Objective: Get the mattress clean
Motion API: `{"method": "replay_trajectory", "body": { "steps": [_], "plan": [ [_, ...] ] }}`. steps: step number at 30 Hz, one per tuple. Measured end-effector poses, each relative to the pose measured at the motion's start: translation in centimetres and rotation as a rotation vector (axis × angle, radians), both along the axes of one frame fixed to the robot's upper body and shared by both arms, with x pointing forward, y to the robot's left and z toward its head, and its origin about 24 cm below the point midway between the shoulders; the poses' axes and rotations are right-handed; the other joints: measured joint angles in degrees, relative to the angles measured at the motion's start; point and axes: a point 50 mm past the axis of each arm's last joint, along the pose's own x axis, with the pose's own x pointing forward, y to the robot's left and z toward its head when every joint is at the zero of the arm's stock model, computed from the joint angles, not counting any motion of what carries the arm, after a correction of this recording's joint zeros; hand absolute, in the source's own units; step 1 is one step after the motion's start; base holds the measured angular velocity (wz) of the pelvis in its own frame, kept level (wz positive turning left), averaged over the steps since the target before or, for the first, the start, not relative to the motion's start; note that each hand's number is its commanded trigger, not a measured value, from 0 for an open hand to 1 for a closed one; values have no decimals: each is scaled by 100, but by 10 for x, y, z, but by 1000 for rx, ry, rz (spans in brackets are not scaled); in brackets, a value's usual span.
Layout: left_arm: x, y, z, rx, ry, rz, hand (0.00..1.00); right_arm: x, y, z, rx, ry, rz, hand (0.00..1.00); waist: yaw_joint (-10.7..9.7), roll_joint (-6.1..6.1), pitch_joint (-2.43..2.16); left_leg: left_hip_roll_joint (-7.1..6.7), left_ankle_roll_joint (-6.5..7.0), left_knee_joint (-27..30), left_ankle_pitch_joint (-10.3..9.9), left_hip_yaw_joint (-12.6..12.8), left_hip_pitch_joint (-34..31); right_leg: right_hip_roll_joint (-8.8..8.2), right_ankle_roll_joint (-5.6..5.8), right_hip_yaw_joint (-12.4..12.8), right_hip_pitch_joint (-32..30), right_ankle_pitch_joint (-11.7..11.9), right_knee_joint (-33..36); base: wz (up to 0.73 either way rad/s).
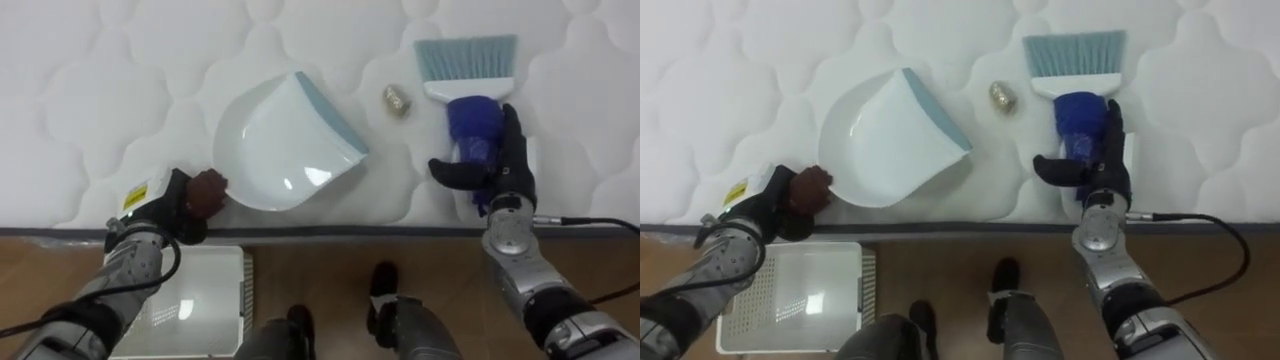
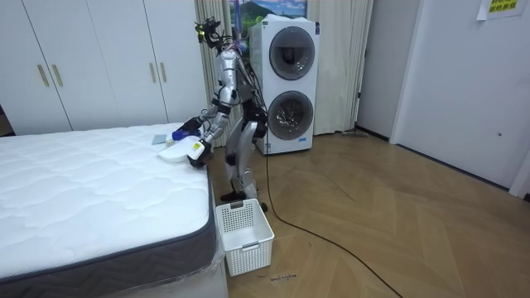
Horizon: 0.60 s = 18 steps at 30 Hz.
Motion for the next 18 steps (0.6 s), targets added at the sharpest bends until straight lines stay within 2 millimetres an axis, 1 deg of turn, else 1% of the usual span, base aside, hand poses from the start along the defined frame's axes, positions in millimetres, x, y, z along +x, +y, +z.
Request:
{"method": "replay_trajectory", "body": {
  "steps": [6,10,11,12,13,15,18],
  "plan": [
    [0,-1,-1,-5,4,1,100,2,-7,0,-19,27,18,0,28,5,3,5,10,119,-7,1,-73,-28,-9,2,-77,-1,122,0],
    [-1,-1,-2,1,11,9,100,1,-11,-2,-41,53,16,0,48,3,4,-22,11,178,-19,0,-57,-88,-31,-22,-84,-54,259,4],
    [-1,-1,-2,1,12,9,100,0,-12,-3,-48,59,15,18,60,3,4,-26,11,183,-19,0,-51,-92,-33,-33,-83,-60,274,0],
    [-1,-1,-2,1,12,10,100,0,-13,-4,-68,67,18,39,98,2,4,-26,11,191,-19,0,-53,-96,-39,-49,-83,-64,275,0],
    [-1,-1,-2,1,14,14,100,-1,-15,-4,-80,71,19,100,119,2,4,-24,10,206,-19,-5,-65,-106,-45,-70,-86,-72,279,0],
    [-1,-1,-3,9,24,22,100,-1,-16,-4,-101,84,21,100,132,2,4,-24,10,225,-20,-37,-87,-117,-50,-109,-82,-76,278,7],
    [-1,-2,-4,18,34,26,100,-3,-22,-4,-170,93,3,100,132,2,4,-24,3,274,-26,-97,-137,-97,-48,-98,-84,-76,276,7]
  ]
}}
